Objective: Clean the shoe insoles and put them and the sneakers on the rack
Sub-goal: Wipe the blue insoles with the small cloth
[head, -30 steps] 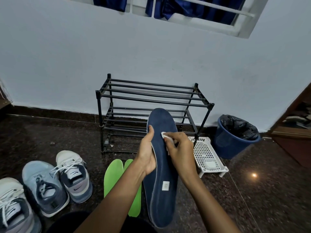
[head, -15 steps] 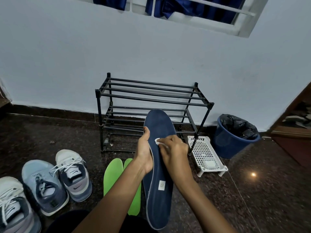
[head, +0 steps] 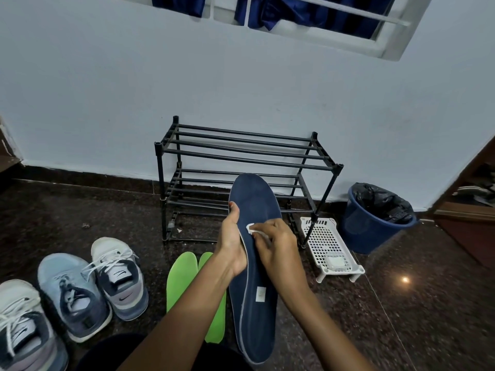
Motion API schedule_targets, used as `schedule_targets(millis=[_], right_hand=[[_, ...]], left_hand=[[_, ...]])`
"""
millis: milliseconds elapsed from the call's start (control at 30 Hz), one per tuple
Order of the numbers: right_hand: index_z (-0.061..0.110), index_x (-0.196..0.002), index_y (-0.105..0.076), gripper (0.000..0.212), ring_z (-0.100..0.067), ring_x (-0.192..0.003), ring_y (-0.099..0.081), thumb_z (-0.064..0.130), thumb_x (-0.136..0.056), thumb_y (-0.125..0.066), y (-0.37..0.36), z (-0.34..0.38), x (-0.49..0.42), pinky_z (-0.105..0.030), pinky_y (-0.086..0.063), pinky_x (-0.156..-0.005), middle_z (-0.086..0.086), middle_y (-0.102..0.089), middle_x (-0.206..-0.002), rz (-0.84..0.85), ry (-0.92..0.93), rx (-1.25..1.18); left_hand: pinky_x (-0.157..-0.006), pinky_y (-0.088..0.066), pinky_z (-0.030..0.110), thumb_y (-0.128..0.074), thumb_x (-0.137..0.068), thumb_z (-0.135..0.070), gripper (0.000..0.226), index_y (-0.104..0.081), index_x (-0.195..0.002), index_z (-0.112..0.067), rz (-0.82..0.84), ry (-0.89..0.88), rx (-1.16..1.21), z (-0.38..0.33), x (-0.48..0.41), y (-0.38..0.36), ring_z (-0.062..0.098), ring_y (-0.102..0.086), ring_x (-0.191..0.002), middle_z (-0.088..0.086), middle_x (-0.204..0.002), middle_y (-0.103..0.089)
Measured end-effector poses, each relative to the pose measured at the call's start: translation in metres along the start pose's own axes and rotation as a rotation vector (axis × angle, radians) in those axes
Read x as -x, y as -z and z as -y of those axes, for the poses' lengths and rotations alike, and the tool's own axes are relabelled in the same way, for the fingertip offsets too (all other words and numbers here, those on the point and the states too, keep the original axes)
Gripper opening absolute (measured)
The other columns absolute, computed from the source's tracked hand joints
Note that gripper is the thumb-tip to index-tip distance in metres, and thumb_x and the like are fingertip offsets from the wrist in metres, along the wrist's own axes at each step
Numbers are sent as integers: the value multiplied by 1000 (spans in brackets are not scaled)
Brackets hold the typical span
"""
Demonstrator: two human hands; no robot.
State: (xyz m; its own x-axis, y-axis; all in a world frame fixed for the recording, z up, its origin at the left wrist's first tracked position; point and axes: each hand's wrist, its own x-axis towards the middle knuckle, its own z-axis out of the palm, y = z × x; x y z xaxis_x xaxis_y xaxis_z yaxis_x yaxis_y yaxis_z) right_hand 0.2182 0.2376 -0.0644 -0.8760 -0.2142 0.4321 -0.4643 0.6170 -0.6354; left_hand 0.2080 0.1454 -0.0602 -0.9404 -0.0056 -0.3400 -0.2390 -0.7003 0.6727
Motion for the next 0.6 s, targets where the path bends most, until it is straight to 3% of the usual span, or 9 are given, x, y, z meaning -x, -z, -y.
schedule_targets(millis=[167,333,600], right_hand=[[6,-96,-70,16,-11,-78,-53,2,-84,-60,5,2,6,-2,-36,-71,-4,-55,-84,106,23,-52],[8,-95,-70,17,-19,-83,-54,1,-85,-58,5,-5,-7,-5,-36,-71,-3,-53,-85,-14,-11,17],[10,-94,-71,17,-17,-83,-56,2,-84,-60,1,0,1,-8,-40,-73,-5,-57,-86,37,41,-52]], left_hand=[[-45,-52,22,-32,-97,-52,59,-65,-86,-5,-51,-9,-16,-2,0,-1,19,-69,-56,9,-67,-72],[-68,-52,33,-29,-97,-55,62,-67,-92,-6,11,32,-28,0,2,-3,20,-71,-69,10,-80,-74],[-64,-51,30,-34,-95,-54,60,-66,-91,-4,-39,24,-65,-1,4,-3,21,-68,-74,10,-77,-73]])
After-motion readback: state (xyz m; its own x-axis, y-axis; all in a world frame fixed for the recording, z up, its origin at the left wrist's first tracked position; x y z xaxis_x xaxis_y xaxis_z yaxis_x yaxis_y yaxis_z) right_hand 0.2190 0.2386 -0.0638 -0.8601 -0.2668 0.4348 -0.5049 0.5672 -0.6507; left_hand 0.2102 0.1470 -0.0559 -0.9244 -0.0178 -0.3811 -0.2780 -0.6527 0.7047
